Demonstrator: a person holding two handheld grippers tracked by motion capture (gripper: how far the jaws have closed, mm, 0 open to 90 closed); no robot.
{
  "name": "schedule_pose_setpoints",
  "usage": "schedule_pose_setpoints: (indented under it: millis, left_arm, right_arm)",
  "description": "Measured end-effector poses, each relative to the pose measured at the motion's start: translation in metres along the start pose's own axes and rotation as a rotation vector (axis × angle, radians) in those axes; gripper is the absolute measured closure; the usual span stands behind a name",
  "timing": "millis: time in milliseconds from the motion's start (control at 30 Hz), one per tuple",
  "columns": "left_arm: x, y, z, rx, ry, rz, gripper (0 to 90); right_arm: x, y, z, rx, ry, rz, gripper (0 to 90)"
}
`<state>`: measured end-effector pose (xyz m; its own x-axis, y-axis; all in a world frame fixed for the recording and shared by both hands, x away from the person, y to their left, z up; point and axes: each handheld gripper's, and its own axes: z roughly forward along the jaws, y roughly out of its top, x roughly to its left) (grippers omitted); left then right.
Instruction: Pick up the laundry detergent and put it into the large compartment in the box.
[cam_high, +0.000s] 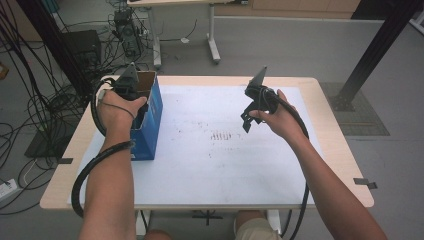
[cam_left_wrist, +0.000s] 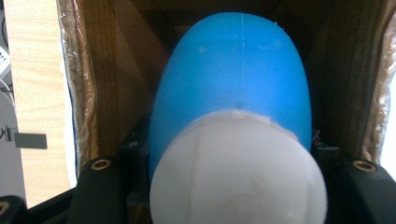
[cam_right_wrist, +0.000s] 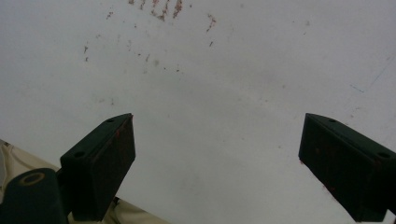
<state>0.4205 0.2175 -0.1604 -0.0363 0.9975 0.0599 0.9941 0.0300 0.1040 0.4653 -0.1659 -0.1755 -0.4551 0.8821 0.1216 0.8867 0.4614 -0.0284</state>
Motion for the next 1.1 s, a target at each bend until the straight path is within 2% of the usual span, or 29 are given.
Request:
schedule_pose_setpoints:
  millis: [1100]
  left_arm:
    - [-0.0027, 0.0004, 0.0000, 0.002, 0.006, 0.002, 37.5]
  right_arm:
    - [-0.0027, -0.0016, -0.0021, 0.001, -0.006, 0.007, 10.7]
